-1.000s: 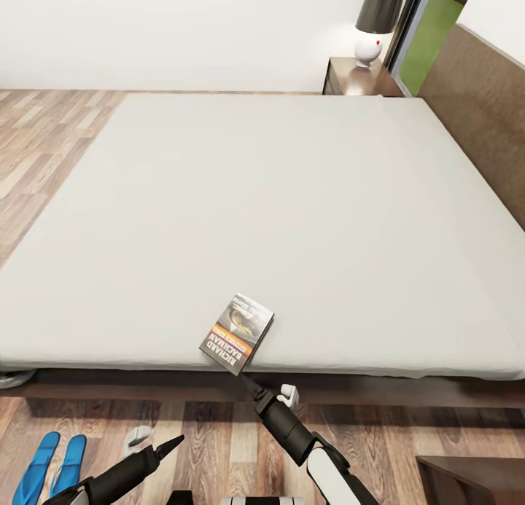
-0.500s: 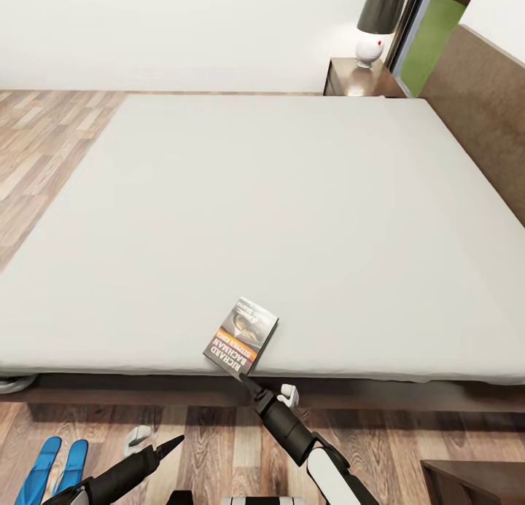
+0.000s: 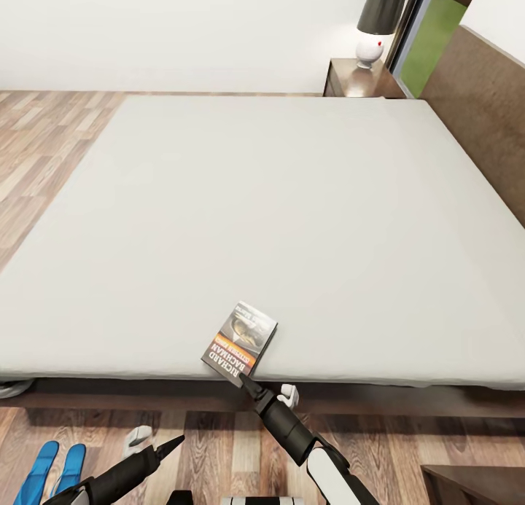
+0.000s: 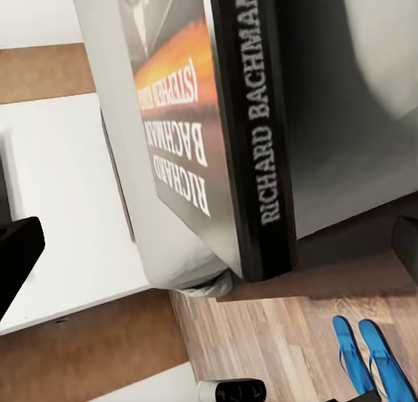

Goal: In the bedroom, move the book from the bed onto either nightstand, and place the two sandals side by side next to the bed.

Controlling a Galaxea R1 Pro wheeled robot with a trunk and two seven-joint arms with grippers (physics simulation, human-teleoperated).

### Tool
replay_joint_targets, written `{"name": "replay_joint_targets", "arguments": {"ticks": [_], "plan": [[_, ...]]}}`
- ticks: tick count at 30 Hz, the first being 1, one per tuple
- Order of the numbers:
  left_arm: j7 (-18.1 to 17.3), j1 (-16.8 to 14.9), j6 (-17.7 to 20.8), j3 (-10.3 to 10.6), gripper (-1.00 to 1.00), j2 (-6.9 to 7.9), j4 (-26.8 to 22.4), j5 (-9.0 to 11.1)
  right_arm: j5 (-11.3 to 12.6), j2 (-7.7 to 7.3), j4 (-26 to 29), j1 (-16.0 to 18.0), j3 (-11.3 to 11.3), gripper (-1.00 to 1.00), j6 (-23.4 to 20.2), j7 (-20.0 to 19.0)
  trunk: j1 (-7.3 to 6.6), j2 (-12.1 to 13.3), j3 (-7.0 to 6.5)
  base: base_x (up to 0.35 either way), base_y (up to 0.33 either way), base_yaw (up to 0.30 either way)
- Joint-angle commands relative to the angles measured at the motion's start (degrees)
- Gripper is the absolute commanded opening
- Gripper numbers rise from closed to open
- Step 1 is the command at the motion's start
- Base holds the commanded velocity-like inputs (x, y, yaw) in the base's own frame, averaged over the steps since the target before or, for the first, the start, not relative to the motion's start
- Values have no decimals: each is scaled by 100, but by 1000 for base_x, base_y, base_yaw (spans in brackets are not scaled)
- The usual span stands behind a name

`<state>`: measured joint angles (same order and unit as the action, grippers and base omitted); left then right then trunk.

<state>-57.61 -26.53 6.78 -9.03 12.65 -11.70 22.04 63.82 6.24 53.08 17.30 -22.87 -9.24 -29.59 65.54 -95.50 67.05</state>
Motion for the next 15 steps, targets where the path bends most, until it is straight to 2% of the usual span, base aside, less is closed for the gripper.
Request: {"name": "replay_joint_targets", "arguments": {"ticks": [1,11,15], "plan": [[-22,-2,60,-11,100,0,1,23,60,0,0,2,1,100,-43,-12,0,-1,3,2,-1,0],[-22,-2,60,-11,100,0,1,23,60,0,1,2,2,100,-43,-12,0,-1,3,0,1,0],[-22,-2,60,-11,100,0,1,23,60,0,1,2,2,100,-43,-12,0,-1,3,17,98,0]]}}
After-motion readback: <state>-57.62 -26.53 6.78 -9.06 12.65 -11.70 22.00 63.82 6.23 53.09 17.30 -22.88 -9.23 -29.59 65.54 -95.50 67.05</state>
